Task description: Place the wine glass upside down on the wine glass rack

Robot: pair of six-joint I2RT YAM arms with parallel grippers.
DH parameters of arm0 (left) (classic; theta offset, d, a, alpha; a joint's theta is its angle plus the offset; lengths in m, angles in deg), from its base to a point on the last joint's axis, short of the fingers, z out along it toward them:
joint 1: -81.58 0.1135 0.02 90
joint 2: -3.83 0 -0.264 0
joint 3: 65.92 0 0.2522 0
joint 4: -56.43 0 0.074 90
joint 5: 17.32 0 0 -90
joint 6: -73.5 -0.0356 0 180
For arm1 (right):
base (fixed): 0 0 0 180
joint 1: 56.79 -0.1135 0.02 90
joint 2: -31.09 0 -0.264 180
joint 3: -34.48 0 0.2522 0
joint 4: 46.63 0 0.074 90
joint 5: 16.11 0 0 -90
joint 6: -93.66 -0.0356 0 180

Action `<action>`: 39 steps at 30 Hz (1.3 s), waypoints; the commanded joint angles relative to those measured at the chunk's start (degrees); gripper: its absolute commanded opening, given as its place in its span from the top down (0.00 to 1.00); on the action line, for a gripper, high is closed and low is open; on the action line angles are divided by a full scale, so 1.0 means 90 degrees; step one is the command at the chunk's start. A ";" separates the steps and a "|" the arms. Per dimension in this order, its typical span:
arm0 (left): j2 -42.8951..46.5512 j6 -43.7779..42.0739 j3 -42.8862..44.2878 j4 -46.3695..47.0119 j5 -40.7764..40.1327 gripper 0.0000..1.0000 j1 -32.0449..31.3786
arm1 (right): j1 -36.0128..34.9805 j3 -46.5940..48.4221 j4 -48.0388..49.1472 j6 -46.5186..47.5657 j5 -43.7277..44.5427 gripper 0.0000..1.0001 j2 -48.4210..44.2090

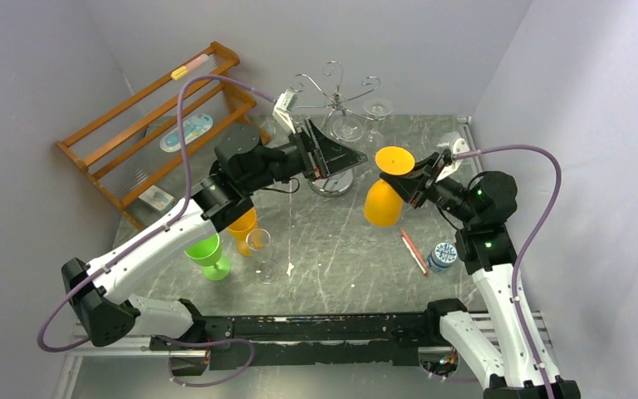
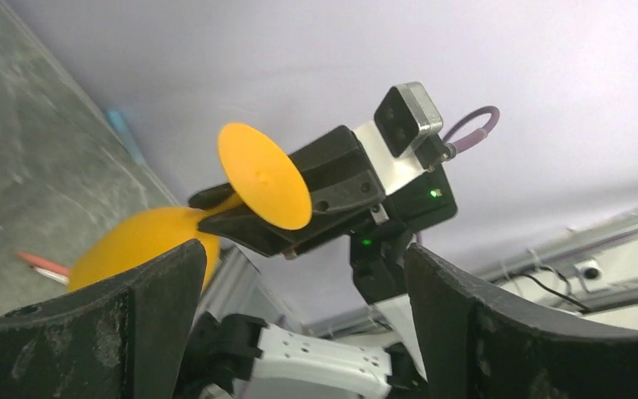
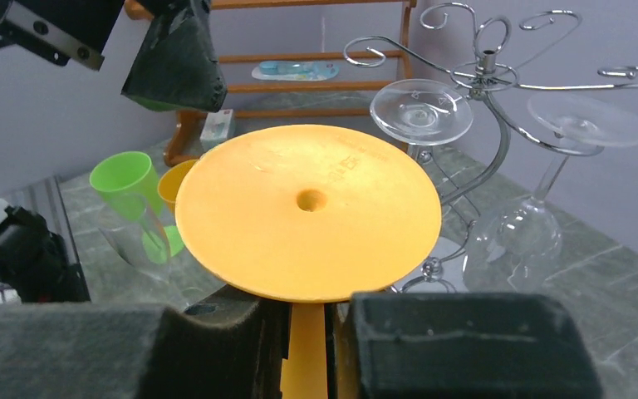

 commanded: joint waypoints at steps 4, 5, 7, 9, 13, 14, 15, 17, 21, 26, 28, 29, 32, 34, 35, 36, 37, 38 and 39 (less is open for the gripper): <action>-0.0522 0.1184 0.0414 -0.0214 0.1425 0.10 0.0069 | -0.0003 0.0052 0.0038 0.1057 -0.0376 1.00 -0.0077; -0.0580 0.1209 0.0456 -0.0246 0.1490 0.11 0.0070 | -0.0013 0.0052 0.0011 0.1168 -0.0387 1.00 -0.0085; -0.0693 0.1225 0.0550 -0.0449 0.1575 0.14 0.0075 | -0.0030 0.0070 -0.0029 0.1333 -0.0371 1.00 -0.0095; -0.0764 0.1298 0.0553 -0.0479 0.1623 0.18 0.0073 | -0.0067 0.0057 -0.0029 0.1435 -0.0392 1.00 -0.0098; -0.0860 0.1606 0.0461 -0.0137 0.1749 0.28 0.0068 | -0.0115 0.0028 -0.0052 0.1563 -0.0591 1.00 -0.0088; -0.0897 0.1694 0.0419 -0.0033 0.1760 0.30 0.0070 | -0.0120 0.0011 -0.0032 0.1563 -0.0682 1.00 -0.0093; -0.0898 0.1771 0.0362 0.0080 0.1754 0.33 0.0073 | -0.0131 -0.0017 -0.0009 0.1538 -0.0773 1.00 -0.0102; -0.0875 0.1966 0.0212 0.0310 0.1686 0.35 0.0090 | -0.0148 -0.0084 0.0077 0.1467 -0.0894 1.00 -0.0123; -0.0928 0.2248 0.0065 0.0536 0.1591 0.43 0.0126 | -0.0164 -0.0190 0.0123 0.1422 -0.1042 1.00 -0.0161; -0.1144 0.2439 0.0132 0.0806 0.1808 0.49 0.0126 | -0.0159 -0.0270 0.0271 0.1189 -0.1303 1.00 -0.0195; -0.1214 0.2373 0.0247 0.0733 0.1887 0.51 0.0121 | -0.0159 -0.0347 0.0419 0.1071 -0.1362 1.00 -0.0213; -0.1216 0.2371 0.0275 0.0703 0.1913 0.53 0.0124 | -0.0165 -0.0386 0.0474 0.1019 -0.1375 1.00 -0.0222; -0.1242 0.2304 0.0333 0.0569 0.1979 0.61 0.0122 | -0.0168 -0.0434 0.0527 0.0983 -0.1366 1.00 -0.0232; -0.1247 0.2319 0.0275 0.0596 0.2015 0.72 0.0129 | -0.0170 -0.0426 0.0528 0.0982 -0.1384 1.00 -0.0199; -0.1232 0.2372 0.0207 0.0693 0.2026 0.80 0.0127 | -0.0169 -0.0430 0.0548 0.0982 -0.1378 1.00 -0.0201; -0.1209 0.2457 0.0131 0.0782 0.2023 0.87 0.0128 | -0.0169 -0.0448 0.0577 0.0982 -0.1337 1.00 -0.0206; -0.1184 0.2478 0.0063 0.0827 0.1993 0.94 0.0122 | -0.0169 -0.0467 0.0597 0.0982 -0.1271 1.00 -0.0221; -0.1153 0.2459 0.0020 0.0815 0.1941 0.95 0.0127 | -0.0169 -0.0493 0.0646 0.0794 -0.1194 0.92 -0.0247; -0.1117 0.2418 -0.0015 0.0768 0.1874 0.95 0.0126 | -0.0169 -0.0526 0.0712 0.0683 -0.1144 0.84 -0.0267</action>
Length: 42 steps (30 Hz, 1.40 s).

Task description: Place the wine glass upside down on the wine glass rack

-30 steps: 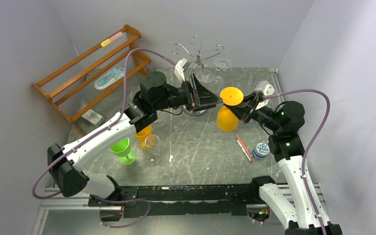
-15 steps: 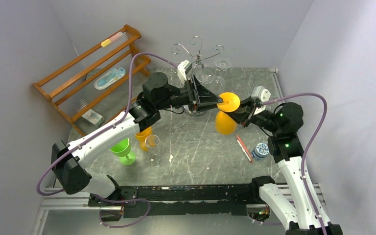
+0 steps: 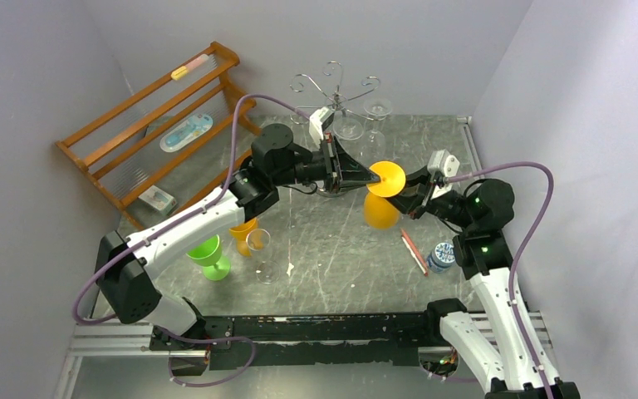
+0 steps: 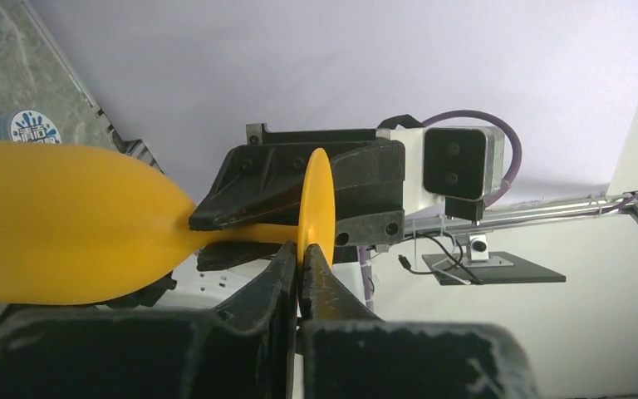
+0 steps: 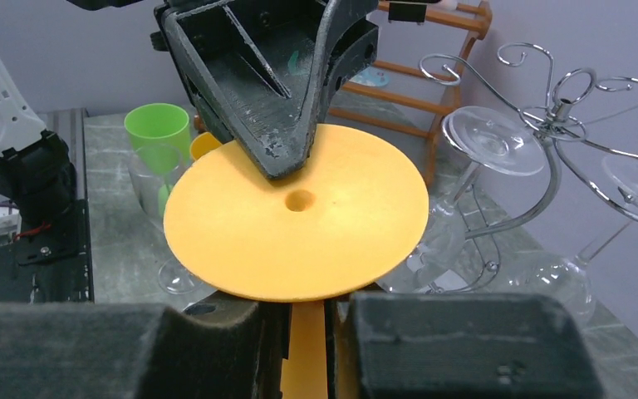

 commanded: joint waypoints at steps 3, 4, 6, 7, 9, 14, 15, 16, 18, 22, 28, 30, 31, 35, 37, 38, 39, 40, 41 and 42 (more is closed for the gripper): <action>0.0302 -0.0068 -0.0251 0.0101 -0.0173 0.95 0.0047 | -0.0050 -0.0177 0.0334 -0.0679 0.0089 0.66 -0.0085; 0.0373 -0.0083 -0.0317 0.0076 -0.0247 0.95 0.0073 | -0.0051 -0.0190 0.0330 -0.0754 0.0072 0.59 -0.0084; 0.0530 -0.0085 -0.0471 0.0038 -0.0423 0.95 0.0134 | -0.0045 -0.0218 0.0267 -0.0821 0.0050 0.48 -0.0114; 0.0612 -0.0103 -0.0534 -0.0051 -0.0528 0.95 0.0173 | -0.0048 -0.0221 0.0200 -0.0807 0.0061 0.43 -0.0143; 0.0793 -0.0209 -0.0614 -0.0286 -0.0756 0.95 0.0279 | -0.0051 -0.0212 0.0005 -0.0733 0.0091 0.36 -0.0210; 0.1311 -0.0654 -0.0671 -0.1248 -0.1443 0.95 0.0723 | -0.0045 -0.0234 -0.0495 -0.0514 0.0241 0.33 -0.0426; 0.1417 -0.0744 -0.0680 -0.1506 -0.1557 0.95 0.0875 | -0.0047 -0.0261 -0.0531 -0.0512 0.0293 0.33 -0.0477; 0.1548 -0.0824 -0.0708 -0.1690 -0.1637 0.95 0.1066 | -0.0043 -0.0288 -0.0536 -0.0519 0.0345 0.33 -0.0526; 0.1707 -0.0972 -0.0735 -0.1992 -0.1666 0.95 0.1495 | -0.0045 -0.0350 -0.0486 -0.0602 0.0469 0.33 -0.0617; 0.1899 -0.1296 -0.0690 -0.2550 -0.1634 0.95 0.2315 | -0.0043 -0.0472 -0.0352 -0.0780 0.0719 0.33 -0.0770; 0.1884 -0.1481 -0.0650 -0.2597 -0.1224 0.95 0.3264 | -0.0043 -0.0514 -0.0246 -0.1051 0.1238 0.33 -0.0888; 0.1811 -0.1527 -0.0539 -0.2617 -0.1125 0.95 0.3373 | -0.0044 -0.0544 -0.0153 -0.1209 0.1496 0.33 -0.0960; 0.1770 -0.1532 -0.0498 -0.2601 -0.1076 0.95 0.3387 | -0.0048 -0.0571 -0.0078 -0.1356 0.1633 0.33 -0.0999; 0.1614 -0.1360 -0.0500 -0.2415 -0.0698 0.95 0.3391 | -0.0044 -0.0709 0.0225 -0.1780 0.2254 0.33 -0.1201; 0.1544 -0.1200 -0.0558 -0.2214 -0.0531 0.95 0.3380 | -0.0045 -0.0754 0.0359 -0.1950 0.2502 0.33 -0.1277; 0.1493 -0.1104 -0.0577 -0.2104 -0.0438 0.95 0.3365 | -0.0048 -0.0766 0.0406 -0.2031 0.2620 0.33 -0.1305; 0.1433 -0.1022 -0.0571 -0.2008 -0.0351 0.95 0.3355 | -0.0046 -0.0769 0.0441 -0.2109 0.2722 0.33 -0.1322; 0.1356 -0.0961 -0.0542 -0.1920 -0.0276 0.95 0.3333 | -0.0041 -0.0763 0.0467 -0.2164 0.2845 0.32 -0.1317; 0.1282 -0.0917 -0.0486 -0.1857 -0.0235 0.95 0.3290 | -0.0044 -0.0745 0.0471 -0.2216 0.2935 0.33 -0.1296; 0.1196 -0.0891 -0.0394 -0.1819 -0.0205 0.95 0.3225 | -0.0048 -0.0719 0.0443 -0.2286 0.3056 0.33 -0.1268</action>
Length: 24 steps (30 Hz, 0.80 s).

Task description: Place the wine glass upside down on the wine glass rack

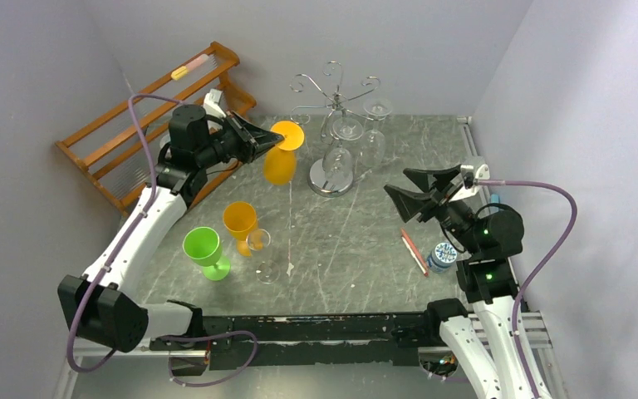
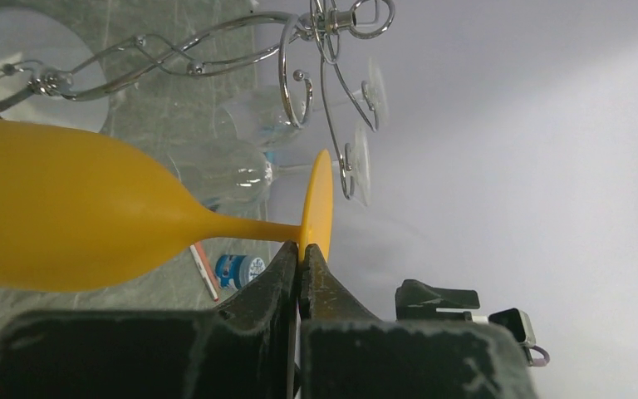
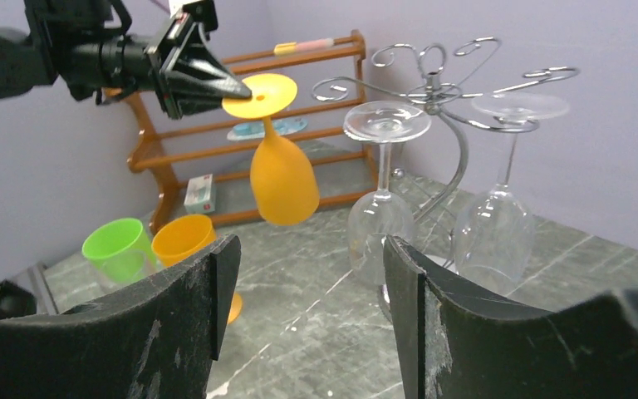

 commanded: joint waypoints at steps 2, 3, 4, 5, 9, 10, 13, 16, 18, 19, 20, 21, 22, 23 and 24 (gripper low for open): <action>-0.0400 0.0260 0.0478 0.0500 0.0490 0.95 -0.0287 | -0.0036 0.0053 0.0193 -0.0545 0.0911 0.33 0.0047; -0.0502 0.0249 0.0588 0.0505 0.0473 0.95 -0.0362 | -0.0042 0.0075 0.0169 -0.0583 0.1007 0.33 0.0082; -0.0611 0.0248 0.0692 0.0499 0.0460 0.95 -0.0421 | -0.0039 0.0095 0.0161 -0.0631 0.1073 0.33 0.0112; -0.0720 0.0262 0.0774 0.0508 0.0462 0.95 -0.0448 | -0.0036 0.0106 0.0167 -0.0676 0.1109 0.33 0.0141; -0.1032 0.0164 0.1191 0.0519 0.0311 0.95 -0.0456 | -0.0036 0.0181 0.0038 -0.0690 0.1304 0.33 0.0209; -0.1107 0.0122 0.1314 0.0492 0.0302 0.95 -0.0463 | -0.0037 0.0201 -0.0031 -0.0662 0.1361 0.32 0.0212; -0.1321 0.0294 0.1465 0.0713 0.0352 0.95 -0.0509 | -0.0032 0.0249 -0.0177 -0.0600 0.1493 0.33 0.0187; -0.1550 0.0406 0.1638 0.0803 0.0382 0.95 -0.0522 | -0.0036 0.0323 -0.0328 -0.0596 0.1560 0.31 0.0159; -0.1656 0.0489 0.1729 0.0855 0.0378 0.95 -0.0524 | -0.0035 0.0511 -0.0612 -0.0587 0.1621 0.28 0.0226; -0.1695 0.0517 0.1769 0.0852 0.0362 0.95 -0.0524 | -0.0035 0.0614 -0.0751 -0.0586 0.1649 0.28 0.0286; -0.1734 0.0569 0.1786 0.0877 0.0367 0.95 -0.0524 | -0.0035 0.0714 -0.0866 -0.0590 0.1666 0.28 0.0341; -0.1765 0.0615 0.1781 0.0909 0.0377 0.95 -0.0524 | -0.0040 0.0800 -0.1041 -0.0588 0.1690 0.27 0.0404; -0.1786 0.0639 0.1772 0.0917 0.0353 0.95 -0.0524 | -0.0041 0.0881 -0.1167 -0.0603 0.1698 0.27 0.0459; -0.1796 0.0658 0.1756 0.0911 0.0308 0.95 -0.0524 | -0.0036 0.0947 -0.1266 -0.0638 0.1710 0.27 0.0501; -0.1810 0.0670 0.1738 0.0939 0.0269 0.95 -0.0524 | -0.0036 0.0998 -0.1342 -0.0677 0.1734 0.27 0.0534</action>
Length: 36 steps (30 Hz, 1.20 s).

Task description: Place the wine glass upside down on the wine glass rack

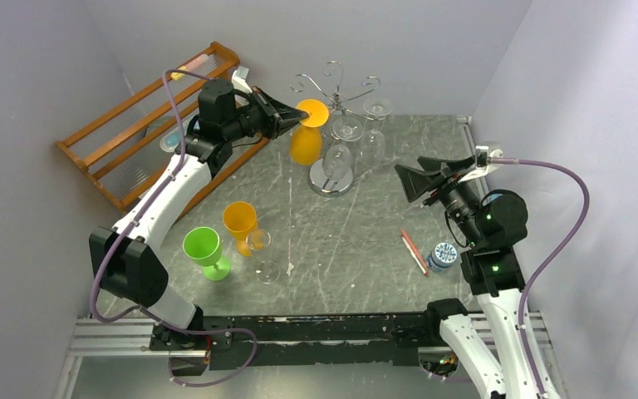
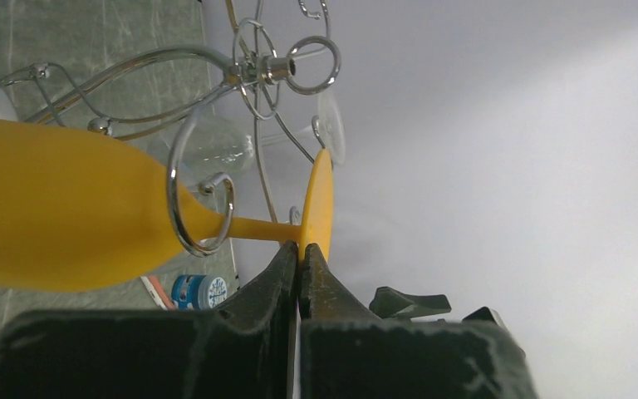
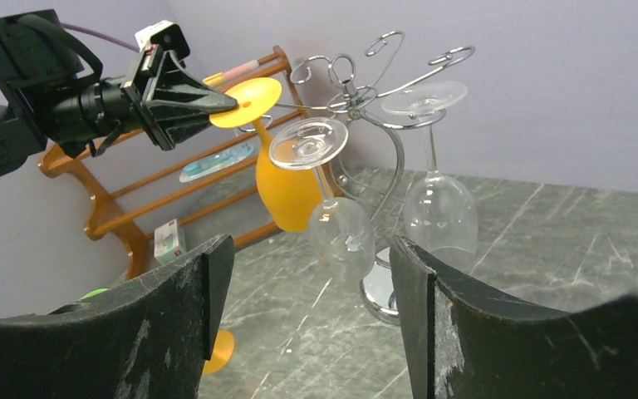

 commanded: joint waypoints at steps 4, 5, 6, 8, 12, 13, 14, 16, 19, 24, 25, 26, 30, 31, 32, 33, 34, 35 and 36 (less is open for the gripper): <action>-0.0091 0.0204 0.0163 0.0400 -0.0071 0.95 -0.0036 | -0.0035 0.0332 -0.0632 -0.0220 0.0181 0.27 0.0126; -0.0103 0.0161 0.0190 0.0404 -0.0163 0.95 -0.0036 | -0.0035 0.0314 -0.0603 -0.0255 0.0175 0.27 0.0108; -0.0127 0.0141 0.0222 0.0401 -0.0218 0.95 -0.0036 | -0.0035 0.0300 -0.0562 -0.0289 0.0188 0.27 0.0088; -0.0172 0.0145 0.0234 0.0565 -0.0297 0.95 -0.0029 | -0.0041 0.0254 -0.0489 -0.0341 0.0213 0.27 0.0045; -0.0288 0.0160 0.0258 0.0585 -0.0465 0.95 -0.0031 | -0.0035 0.0238 -0.0476 -0.0396 0.0288 0.27 -0.0030; -0.0331 0.0201 0.0263 0.0643 -0.0490 0.95 -0.0027 | -0.0035 0.0222 -0.0468 -0.0401 0.0305 0.27 -0.0052; -0.0384 0.0224 0.0293 0.0692 -0.0512 0.95 -0.0027 | -0.0035 0.0193 -0.0450 -0.0419 0.0305 0.27 -0.0072; -0.0463 0.0093 0.0449 0.0537 -0.0636 0.95 -0.0027 | -0.0040 0.0170 -0.0445 -0.0468 0.0292 0.27 -0.0099; -0.0460 -0.0025 0.0558 0.0459 -0.0851 0.95 -0.0027 | -0.0040 0.0179 -0.0502 -0.0489 0.0309 0.27 -0.0132; -0.0356 -0.0223 0.0620 0.0157 -0.1161 0.95 0.0014 | -0.0037 0.0196 -0.0566 -0.0543 0.0345 0.27 -0.0178; -0.0314 -0.0216 0.0556 0.0168 -0.1197 0.95 0.0035 | -0.0036 0.0194 -0.0569 -0.0554 0.0357 0.27 -0.0190; -0.0283 -0.0195 0.0502 0.0186 -0.1206 0.95 0.0059 | -0.0035 0.0182 -0.0569 -0.0563 0.0368 0.27 -0.0200; -0.0072 -0.0229 0.0293 0.0103 -0.1283 0.95 0.0158 | -0.0040 0.0165 -0.0550 -0.0589 0.0377 0.27 -0.0215; -0.0002 -0.0243 0.0221 0.0084 -0.1278 0.95 0.0188 | -0.0040 0.0171 -0.0550 -0.0596 0.0378 0.27 -0.0208; 0.0076 -0.0247 0.0132 0.0091 -0.1281 0.95 0.0231 | -0.0038 0.0175 -0.0561 -0.0619 0.0373 0.27 -0.0199; 0.0174 -0.0266 0.0028 0.0082 -0.1297 0.95 0.0271 | -0.0041 0.0179 -0.0567 -0.0634 0.0379 0.28 -0.0187; 0.0261 -0.0281 -0.0056 0.0073 -0.1287 0.95 0.0305 | -0.0036 0.0187 -0.0576 -0.0650 0.0384 0.28 -0.0177; 0.0326 -0.0304 -0.0130 0.0084 -0.1236 0.95 0.0342 | -0.0044 0.0189 -0.0586 -0.0668 0.0401 0.28 -0.0161; 0.0380 -0.0334 -0.0177 0.0081 -0.1157 0.95 0.0369 | -0.0039 0.0198 -0.0614 -0.0698 0.0445 0.28 -0.0148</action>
